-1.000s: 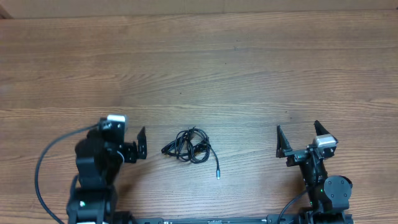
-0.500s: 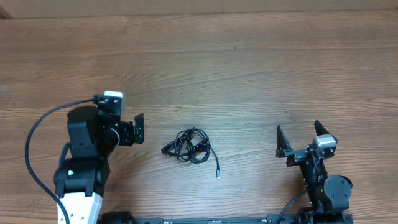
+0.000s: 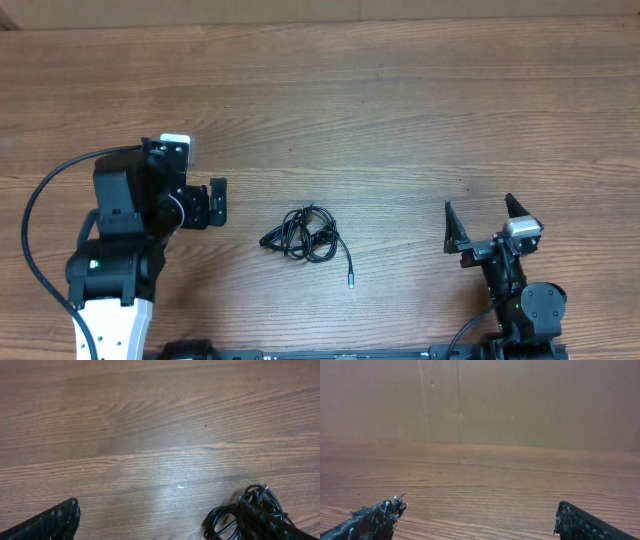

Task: Untangle cables
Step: 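Move the left gripper forward and over the tangled black cable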

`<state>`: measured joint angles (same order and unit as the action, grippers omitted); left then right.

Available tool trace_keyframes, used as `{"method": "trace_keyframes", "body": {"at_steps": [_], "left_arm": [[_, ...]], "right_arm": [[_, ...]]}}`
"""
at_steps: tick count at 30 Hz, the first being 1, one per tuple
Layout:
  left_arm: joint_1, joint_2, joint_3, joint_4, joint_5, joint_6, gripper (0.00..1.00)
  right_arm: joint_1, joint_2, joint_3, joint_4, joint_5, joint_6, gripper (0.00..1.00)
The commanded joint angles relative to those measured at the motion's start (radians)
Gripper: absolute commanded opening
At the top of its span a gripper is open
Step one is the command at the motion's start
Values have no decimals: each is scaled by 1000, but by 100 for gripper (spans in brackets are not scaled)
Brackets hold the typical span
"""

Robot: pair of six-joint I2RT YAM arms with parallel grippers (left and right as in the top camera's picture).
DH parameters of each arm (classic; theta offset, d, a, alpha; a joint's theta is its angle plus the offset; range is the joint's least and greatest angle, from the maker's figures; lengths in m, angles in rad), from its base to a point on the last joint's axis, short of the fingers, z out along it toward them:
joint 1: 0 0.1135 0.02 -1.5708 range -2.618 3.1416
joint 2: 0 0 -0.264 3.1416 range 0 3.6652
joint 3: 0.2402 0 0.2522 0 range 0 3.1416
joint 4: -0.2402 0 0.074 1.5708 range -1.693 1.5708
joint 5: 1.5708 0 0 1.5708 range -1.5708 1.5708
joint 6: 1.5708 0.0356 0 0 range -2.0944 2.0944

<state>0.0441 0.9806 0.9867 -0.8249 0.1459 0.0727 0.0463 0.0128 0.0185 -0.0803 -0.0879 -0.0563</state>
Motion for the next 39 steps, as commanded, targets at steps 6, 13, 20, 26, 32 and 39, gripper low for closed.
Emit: {"method": "trace_keyframes", "body": {"at_steps": [6, 13, 20, 26, 32, 39], "left_arm": [[-8, 80, 21, -47, 71, -16, 99], [-63, 157, 44, -28, 54, -3, 99], [-117, 278, 191, -171, 58, 56, 100], [-197, 335, 246, -263, 66, 71, 99], [-256, 364, 246, -330, 69, 88, 100], [-261, 400, 246, -302, 61, 88, 100]], "right_arm": [[-3, -10, -10, 3, 12, 0, 100], [-3, -10, -10, 3, 12, 0, 100], [-3, -10, -10, 3, 12, 0, 100], [-3, -10, -10, 3, 12, 0, 100], [-3, -10, -10, 3, 12, 0, 100], [-3, -10, -10, 3, 12, 0, 100]]}}
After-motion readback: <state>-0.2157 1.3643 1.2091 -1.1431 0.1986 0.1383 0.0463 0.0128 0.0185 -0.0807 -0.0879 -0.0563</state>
